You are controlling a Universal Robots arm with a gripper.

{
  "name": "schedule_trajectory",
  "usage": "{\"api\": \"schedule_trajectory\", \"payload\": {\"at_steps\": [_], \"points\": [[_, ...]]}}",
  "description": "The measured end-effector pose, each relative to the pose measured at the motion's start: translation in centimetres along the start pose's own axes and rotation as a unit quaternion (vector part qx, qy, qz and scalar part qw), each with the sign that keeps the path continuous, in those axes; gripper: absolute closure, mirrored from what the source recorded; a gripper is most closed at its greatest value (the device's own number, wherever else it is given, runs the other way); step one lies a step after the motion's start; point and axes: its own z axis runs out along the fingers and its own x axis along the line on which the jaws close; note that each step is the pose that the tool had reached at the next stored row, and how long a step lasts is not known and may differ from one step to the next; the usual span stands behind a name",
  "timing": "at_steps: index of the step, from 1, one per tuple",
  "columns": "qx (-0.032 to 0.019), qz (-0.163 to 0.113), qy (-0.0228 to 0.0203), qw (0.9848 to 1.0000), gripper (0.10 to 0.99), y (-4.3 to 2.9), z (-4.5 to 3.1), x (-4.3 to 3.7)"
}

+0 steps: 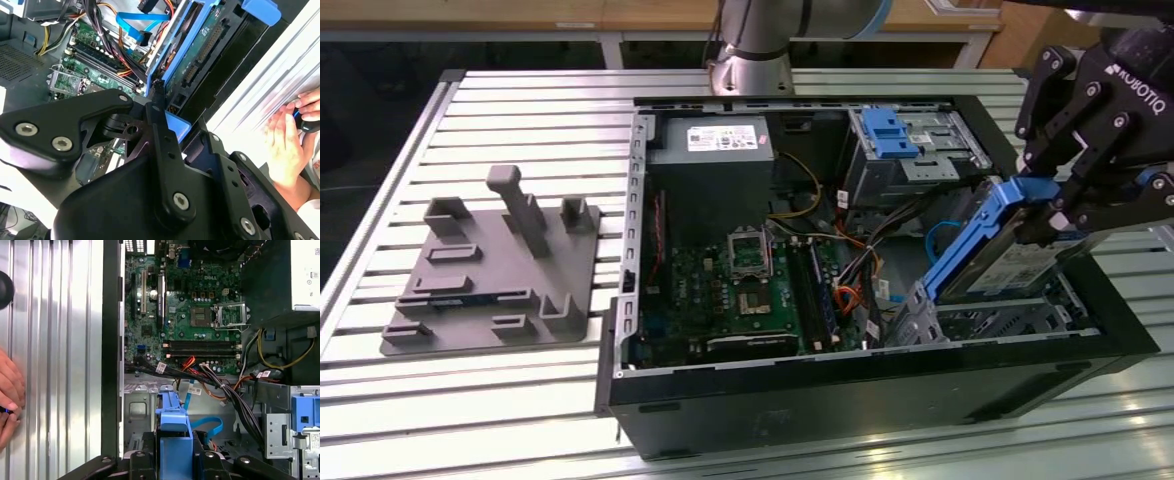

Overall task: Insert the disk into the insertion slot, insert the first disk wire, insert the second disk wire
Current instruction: 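Insert the disk into the insertion slot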

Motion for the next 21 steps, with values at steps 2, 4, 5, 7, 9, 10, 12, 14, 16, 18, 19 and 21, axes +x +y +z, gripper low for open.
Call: {"api": "schedule_trajectory", "payload": {"at_steps": [2,4,5,7,9,10,12,14,16,18,19,21], "points": [[0.0,0.0,0.0001,1.0,0.722,-0.01,0.29,0.01],[0.0,0.0,0.0001,1.0,0.722,-0.02,0.59,0.03],[0.0,0.0,0.0,1.0,0.722,-0.03,0.78,0.05],[0.0,0.0,-0.0001,1.0,0.722,-0.05,1.14,0.06],[0.0,0.0,0.0,1.0,0.722,-0.06,1.5,0.08],[0.0,0.0,0.0,1.0,0.722,-0.07,1.68,0.09],[0.0,0.0,0.0001,1.0,0.722,-0.08,1.98,0.11],[0.0,0.0,0.0001,1.0,0.714,-0.09,2.07,0.11],[0.0,0.0,0.0001,1.0,0.655,-0.09,2.08,0.11],[-0.0001,0.0,0.0,1.0,0.588,-0.08,2.09,0.12],[-0.0001,0.0,0.0002,1.0,0.588,-0.08,2.08,0.12],[-0.0001,0.0,0.0001,1.0,0.588,-0.09,2.09,0.11]]}}
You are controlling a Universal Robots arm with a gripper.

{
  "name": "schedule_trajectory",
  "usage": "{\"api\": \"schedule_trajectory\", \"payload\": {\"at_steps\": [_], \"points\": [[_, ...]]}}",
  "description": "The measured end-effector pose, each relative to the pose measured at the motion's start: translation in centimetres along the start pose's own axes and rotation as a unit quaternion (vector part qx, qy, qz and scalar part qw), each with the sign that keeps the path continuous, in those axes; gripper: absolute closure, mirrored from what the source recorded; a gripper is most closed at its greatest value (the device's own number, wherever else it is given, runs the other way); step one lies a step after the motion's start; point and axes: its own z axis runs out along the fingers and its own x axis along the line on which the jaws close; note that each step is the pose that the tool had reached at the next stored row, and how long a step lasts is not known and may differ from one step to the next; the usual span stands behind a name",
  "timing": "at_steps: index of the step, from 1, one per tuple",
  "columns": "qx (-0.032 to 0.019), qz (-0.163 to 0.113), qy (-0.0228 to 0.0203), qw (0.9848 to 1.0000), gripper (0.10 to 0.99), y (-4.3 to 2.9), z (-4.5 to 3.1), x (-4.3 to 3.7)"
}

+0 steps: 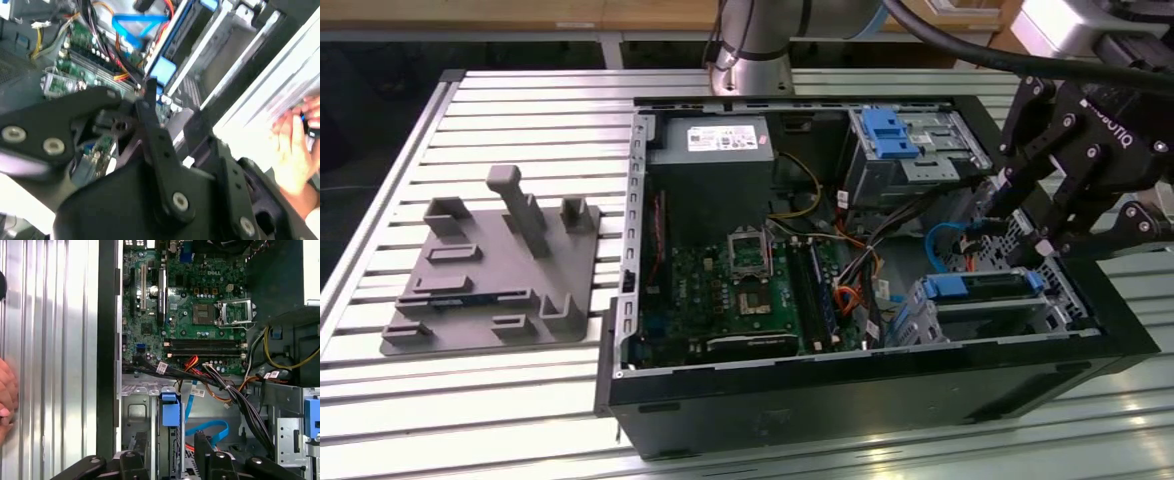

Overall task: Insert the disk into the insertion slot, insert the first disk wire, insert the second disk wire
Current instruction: 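Insert the disk into the insertion slot, then insert the first disk wire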

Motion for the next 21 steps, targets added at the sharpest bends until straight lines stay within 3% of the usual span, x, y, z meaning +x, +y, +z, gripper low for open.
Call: {"api": "schedule_trajectory", "payload": {"at_steps": [15,19,20,21], "points": [[-0.0003,0.001,0.0,1.0,0.588,0.04,0.02,0.0],[0.0011,0.027,-0.0006,0.9996,0.588,0.07,0.05,-0.01],[0.0013,0.028,0.0022,0.9996,0.588,0.08,0.06,-0.06],[0.0014,0.029,0.0095,0.9995,0.588,0.08,0.07,-0.17]]}}
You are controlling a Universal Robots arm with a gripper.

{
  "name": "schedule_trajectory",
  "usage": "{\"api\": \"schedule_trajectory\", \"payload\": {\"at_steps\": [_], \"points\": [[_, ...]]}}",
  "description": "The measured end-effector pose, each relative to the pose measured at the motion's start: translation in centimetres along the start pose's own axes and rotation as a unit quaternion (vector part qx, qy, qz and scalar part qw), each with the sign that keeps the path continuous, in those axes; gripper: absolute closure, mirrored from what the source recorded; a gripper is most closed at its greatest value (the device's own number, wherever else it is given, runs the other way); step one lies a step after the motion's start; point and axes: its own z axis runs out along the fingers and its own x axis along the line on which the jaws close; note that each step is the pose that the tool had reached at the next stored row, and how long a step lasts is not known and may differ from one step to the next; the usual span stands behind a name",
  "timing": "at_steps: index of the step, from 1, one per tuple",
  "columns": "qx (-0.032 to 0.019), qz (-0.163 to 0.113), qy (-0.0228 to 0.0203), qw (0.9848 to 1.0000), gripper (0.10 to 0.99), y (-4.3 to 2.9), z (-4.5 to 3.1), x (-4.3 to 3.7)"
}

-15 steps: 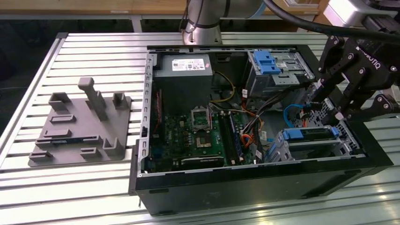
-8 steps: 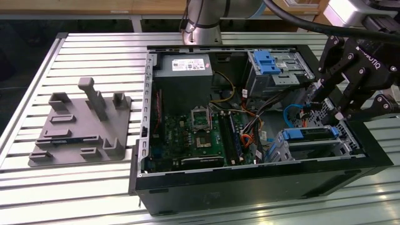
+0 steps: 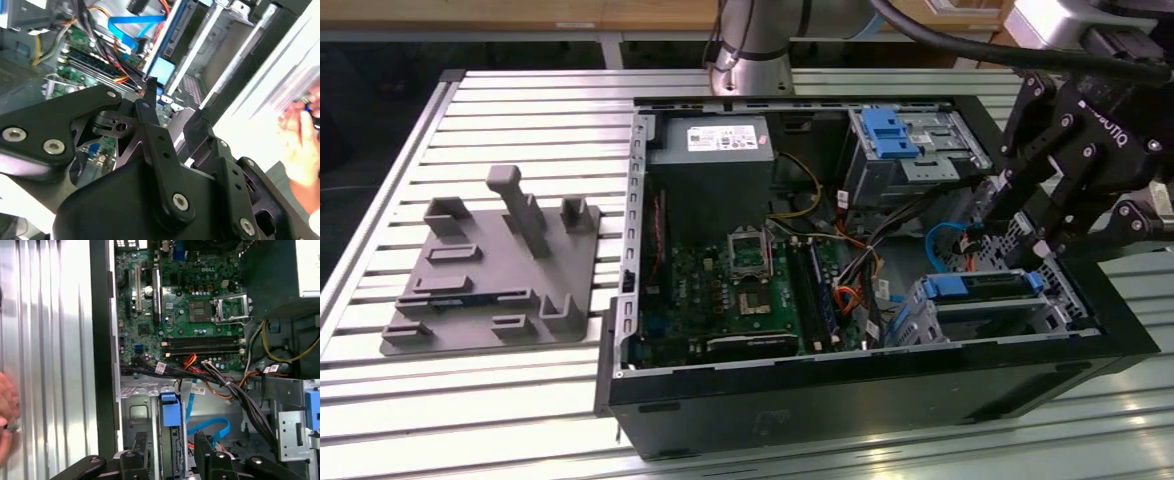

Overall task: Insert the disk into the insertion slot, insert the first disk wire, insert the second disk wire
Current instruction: 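Insert the first disk wire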

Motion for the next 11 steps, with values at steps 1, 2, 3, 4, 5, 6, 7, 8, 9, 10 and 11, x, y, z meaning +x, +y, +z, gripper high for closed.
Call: {"api": "schedule_trajectory", "payload": {"at_steps": [1,2,3,4,5,6,7,8,9,10,11], "points": [[0.0,0.0,0.009,1.0,0.588,0.02,-0.01,-0.22],[-0.0001,0.001,0.0159,0.9999,0.588,0.04,0.01,-0.47],[0.0,0.001,0.022,0.9998,0.588,0.06,0.02,-0.75],[0.0001,0.001,0.027,0.9996,0.588,0.08,0.03,-1.01],[0.0002,0.001,0.0307,0.9995,0.588,0.09,0.04,-1.32],[0.0004,0.001,0.0341,0.9994,0.588,0.12,0.05,-1.67],[0.0006,0.002,0.0378,0.9993,0.588,0.14,0.07,-2.01],[0.001,0.002,0.043,0.9991,0.588,0.16,0.08,-2.34],[0.0013,0.002,0.0499,0.9988,0.588,0.19,0.09,-2.64],[0.0015,0.002,0.0594,0.9982,0.588,0.21,0.11,-2.91],[0.002,0.003,0.0685,0.9976,0.588,0.22,0.15,-3.16]]}}
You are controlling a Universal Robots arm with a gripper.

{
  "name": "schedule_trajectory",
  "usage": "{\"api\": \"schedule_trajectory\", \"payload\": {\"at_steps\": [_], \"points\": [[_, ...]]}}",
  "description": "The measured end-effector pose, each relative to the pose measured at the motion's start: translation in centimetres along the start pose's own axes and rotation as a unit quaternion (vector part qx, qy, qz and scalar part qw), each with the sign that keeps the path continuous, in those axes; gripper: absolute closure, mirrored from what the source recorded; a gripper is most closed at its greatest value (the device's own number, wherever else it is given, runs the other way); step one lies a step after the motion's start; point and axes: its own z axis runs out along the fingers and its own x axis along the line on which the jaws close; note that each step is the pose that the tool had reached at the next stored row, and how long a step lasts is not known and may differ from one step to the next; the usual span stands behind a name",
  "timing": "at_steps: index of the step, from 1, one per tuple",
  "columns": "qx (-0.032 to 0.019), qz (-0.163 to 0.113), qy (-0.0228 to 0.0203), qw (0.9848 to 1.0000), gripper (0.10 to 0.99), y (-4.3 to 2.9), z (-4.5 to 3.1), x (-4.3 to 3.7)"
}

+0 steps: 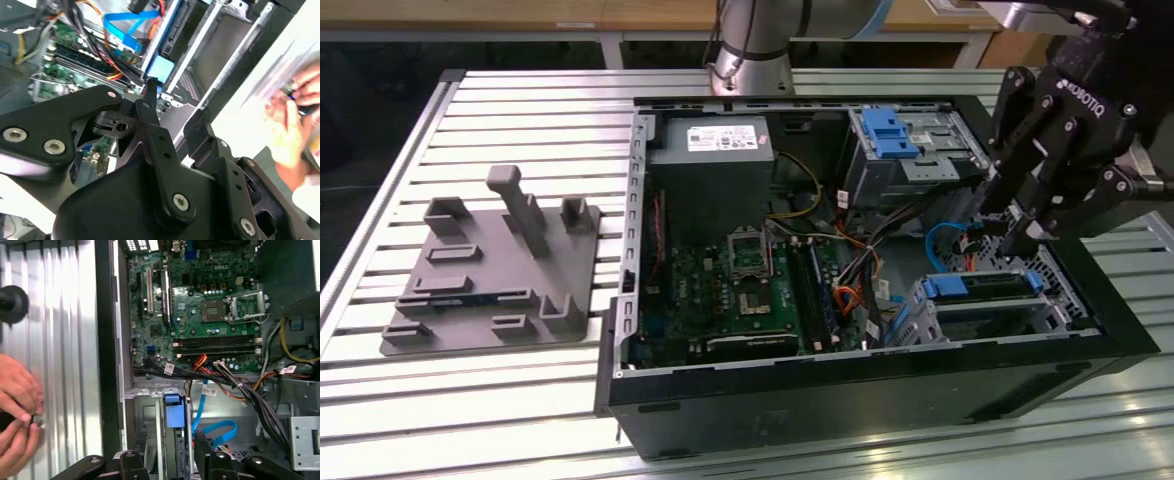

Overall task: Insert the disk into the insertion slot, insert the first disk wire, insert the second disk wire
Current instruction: 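Insert the first disk wire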

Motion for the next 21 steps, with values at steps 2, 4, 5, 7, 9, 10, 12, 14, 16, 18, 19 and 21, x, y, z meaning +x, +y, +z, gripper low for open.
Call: {"api": "schedule_trajectory", "payload": {"at_steps": [2,4,5,7,9,10,12,14,16,18,19,21], "points": [[0.001,0.001,0.014,0.9999,0.588,-0.06,0.01,-0.44],[0.0047,0.001,0.0199,0.9998,0.588,-0.03,0.05,-0.88],[0.0088,0.002,0.0217,0.9997,0.588,-0.03,0.06,-1.05],[0.016,0.002,0.0272,0.9995,0.588,-0.01,0.09,-1.29],[0.0183,0.001,0.0365,0.9992,0.588,-0.03,0.17,-1.41],[0.0189,0.001,0.0426,0.9989,0.588,-0.02,0.19,-1.47],[0.02,0.001,0.0576,0.9981,0.588,0.0,0.23,-1.75],[0.0207,0.001,0.068,0.9975,0.588,0.02,0.33,-2.18],[0.0213,0.002,0.075,0.997,0.588,-0.02,0.47,-2.7],[0.0217,0.002,0.0805,0.9965,0.588,-0.09,0.6,-3.21],[0.0219,0.002,0.0834,0.9963,0.588,-0.11,0.68,-3.43],[0.0224,0.002,0.0899,0.9957,0.604,-0.14,0.83,-3.78]]}}
